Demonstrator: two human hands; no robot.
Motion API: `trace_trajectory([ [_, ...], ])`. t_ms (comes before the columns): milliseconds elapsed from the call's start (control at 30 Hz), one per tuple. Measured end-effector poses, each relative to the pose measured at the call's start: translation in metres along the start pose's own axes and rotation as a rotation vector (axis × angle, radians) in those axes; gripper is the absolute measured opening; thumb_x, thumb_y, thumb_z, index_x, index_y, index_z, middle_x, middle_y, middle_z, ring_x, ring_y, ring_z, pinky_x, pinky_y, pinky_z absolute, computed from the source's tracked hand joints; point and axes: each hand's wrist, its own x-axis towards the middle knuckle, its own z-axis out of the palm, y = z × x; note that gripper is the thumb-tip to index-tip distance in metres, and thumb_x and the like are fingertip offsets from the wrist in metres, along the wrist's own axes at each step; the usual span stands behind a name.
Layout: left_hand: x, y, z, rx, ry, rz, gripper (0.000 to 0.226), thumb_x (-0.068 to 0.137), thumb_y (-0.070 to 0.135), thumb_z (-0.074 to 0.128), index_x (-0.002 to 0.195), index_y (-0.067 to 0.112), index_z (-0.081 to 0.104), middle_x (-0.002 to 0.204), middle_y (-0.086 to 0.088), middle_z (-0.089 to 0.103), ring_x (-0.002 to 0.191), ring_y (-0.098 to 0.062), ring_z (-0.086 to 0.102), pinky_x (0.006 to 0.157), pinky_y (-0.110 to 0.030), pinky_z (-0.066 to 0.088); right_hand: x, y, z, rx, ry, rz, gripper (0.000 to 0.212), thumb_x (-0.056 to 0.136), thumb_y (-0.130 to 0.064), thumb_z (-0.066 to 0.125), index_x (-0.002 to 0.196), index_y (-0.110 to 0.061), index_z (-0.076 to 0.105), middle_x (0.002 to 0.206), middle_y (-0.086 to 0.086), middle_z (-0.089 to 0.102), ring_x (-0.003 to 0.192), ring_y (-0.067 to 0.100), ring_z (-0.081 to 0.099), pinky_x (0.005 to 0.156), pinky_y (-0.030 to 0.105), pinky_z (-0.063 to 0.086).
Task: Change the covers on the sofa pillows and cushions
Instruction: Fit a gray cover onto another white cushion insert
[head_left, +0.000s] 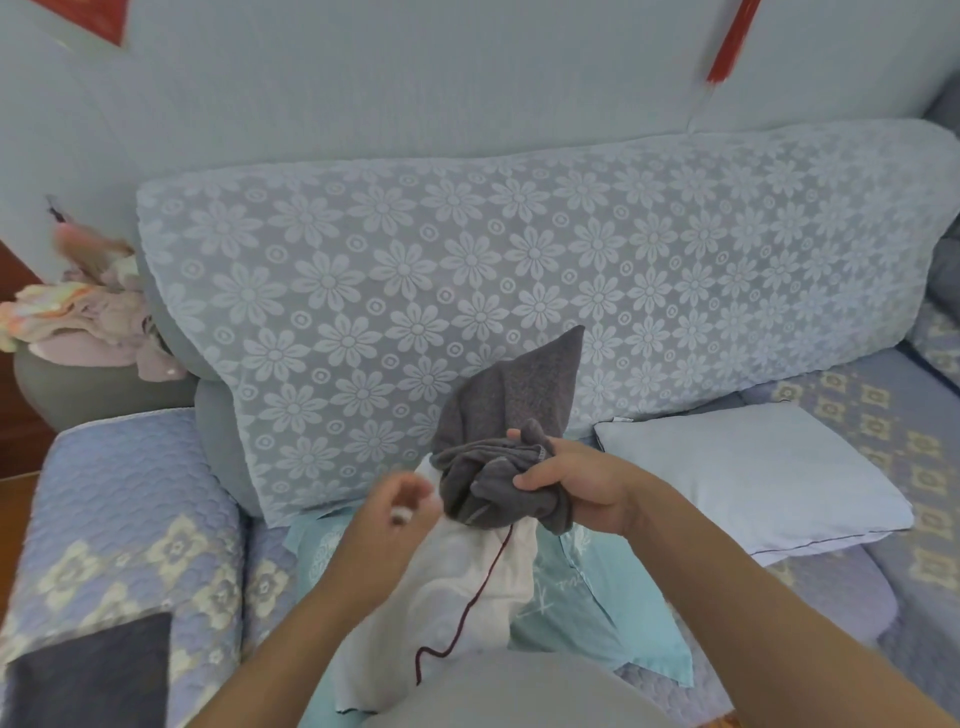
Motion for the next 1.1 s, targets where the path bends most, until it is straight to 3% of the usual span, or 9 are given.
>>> trace_trajectory([
  [167,-0.076,-0.039,-0.012,0.162,-0.336,-0.012,0.034,0.074,0.049,0.08,0.101,0.039,0.063,0.085,0.012,0.057,0.067,-0.002,0.048,0.066,-0.02,0.043,0.005,-0.003,0.003,0.008,-0.105,0.002,0.051,0.087,0.009,0.058,0.136,-0.007,0.053,0.129,0.014,0.064,0.116,0.025,0.061,0.102,0.037,0.049],
  [333,-0.069,-0.041,0.006,0.32,0.037,0.122,0.027,0.087,0.017,0.067,0.086,0.043,0.06,0.091,0.021,0.061,0.083,0.001,0.059,0.074,-0.011,0.041,0.019,0.002,0.032,-0.234,-0.113,-0.003,0.07,0.081,-0.003,0.074,0.145,-0.016,0.046,0.131,0.01,0.066,0.119,0.027,0.063,0.105,0.045,0.048],
  [433,-0.06,-0.013,0.007,-0.004,0.307,-0.09,0.026,0.092,0.004,0.067,0.086,0.029,0.068,0.088,0.018,0.067,0.076,-0.002,0.062,0.072,-0.011,0.043,0.015,-0.001,0.043,-0.457,-0.095,0.01,0.07,0.086,-0.002,0.072,0.144,-0.033,0.046,0.116,0.006,0.071,0.074,0.017,0.061,0.053,0.029,0.042],
  [500,-0.05,0.008,0.001,-0.164,0.318,-0.158,0.02,0.093,0.006,0.067,0.088,0.026,0.07,0.082,0.009,0.068,0.061,-0.002,0.055,0.063,-0.015,0.043,0.01,-0.007,0.047,-0.493,-0.092,0.007,0.068,0.089,0.002,0.067,0.144,-0.033,0.045,0.108,0.007,0.072,0.064,0.011,0.057,0.046,0.025,0.034],
  [633,-0.033,0.037,-0.002,-0.169,0.233,-0.142,0.016,0.091,0.013,0.07,0.081,0.025,0.074,0.073,0.012,0.067,0.063,-0.003,0.056,0.063,-0.017,0.043,0.0,-0.019,0.049,-0.482,-0.08,-0.069,0.076,0.088,0.006,0.067,0.151,-0.025,0.039,0.123,0.001,0.07,0.103,0.011,0.069,0.074,0.022,0.055],
  [733,-0.028,0.046,0.007,-0.211,0.127,-0.271,0.016,0.089,0.011,0.071,0.077,0.021,0.074,0.061,0.004,0.062,0.053,-0.014,0.049,0.059,-0.029,0.037,-0.013,-0.015,0.05,-0.504,-0.058,-0.058,0.079,0.088,0.009,0.066,0.152,-0.027,0.036,0.118,0.003,0.069,0.079,0.001,0.068,0.055,0.014,0.048],
  [800,-0.027,0.047,0.012,-0.3,0.125,-0.368,0.018,0.089,0.006,0.07,0.074,0.016,0.072,0.059,-0.003,0.061,0.05,-0.016,0.05,0.054,-0.028,0.038,-0.021,-0.007,0.051,-0.494,-0.069,-0.038,0.085,0.082,0.014,0.063,0.151,-0.028,0.036,0.119,0.009,0.066,0.079,0.008,0.067,0.066,0.023,0.048],
  [933,-0.026,0.055,0.01,-0.428,0.126,-0.498,0.013,0.091,-0.001,0.066,0.08,0.006,0.069,0.06,-0.008,0.062,0.043,-0.013,0.053,0.043,-0.02,0.041,-0.027,0.001,0.035,-0.224,-0.213,0.017,0.092,0.072,0.028,0.035,0.148,-0.025,0.039,0.141,0.011,0.057,0.125,0.031,0.058,0.094,0.043,0.046],
  [1100,-0.029,0.053,0.018,-0.382,0.055,-0.505,0.021,0.09,0.001,0.062,0.082,0.012,0.078,0.085,-0.019,0.076,0.072,-0.022,0.069,0.07,-0.032,0.054,-0.016,0.002,0.025,-0.071,-0.261,0.094,0.083,0.081,0.032,0.025,0.143,-0.016,0.052,0.141,0.017,0.057,0.13,0.032,0.055,0.105,0.044,0.047],
])
